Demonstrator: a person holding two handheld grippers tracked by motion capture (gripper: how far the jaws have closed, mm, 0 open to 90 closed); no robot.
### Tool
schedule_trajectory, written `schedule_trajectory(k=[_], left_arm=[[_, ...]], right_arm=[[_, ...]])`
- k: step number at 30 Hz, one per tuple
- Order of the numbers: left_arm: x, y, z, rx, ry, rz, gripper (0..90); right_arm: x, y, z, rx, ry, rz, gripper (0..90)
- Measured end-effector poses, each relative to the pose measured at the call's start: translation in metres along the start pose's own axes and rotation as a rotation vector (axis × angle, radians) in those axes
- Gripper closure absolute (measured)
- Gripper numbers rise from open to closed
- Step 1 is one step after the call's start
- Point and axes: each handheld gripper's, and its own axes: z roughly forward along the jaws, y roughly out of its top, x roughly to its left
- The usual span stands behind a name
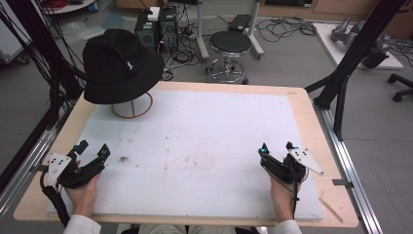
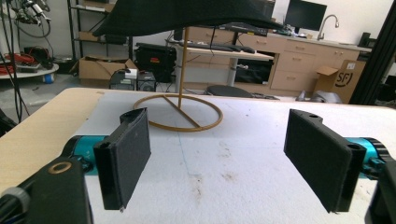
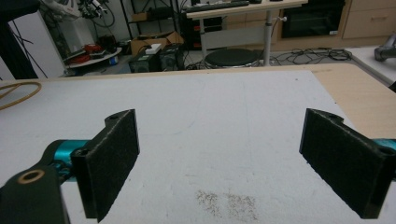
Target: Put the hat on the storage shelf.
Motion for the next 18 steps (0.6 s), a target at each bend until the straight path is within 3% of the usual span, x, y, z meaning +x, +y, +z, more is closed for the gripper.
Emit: schedule_trajectory(k=[18], left_arm=[[0.0005, 0.0002, -0.0006, -0.003, 0.001, -0.002, 23.0]], right_arm=[[0.0005, 0.0002, -0.0018, 0.001, -0.003, -0.001, 11.0]])
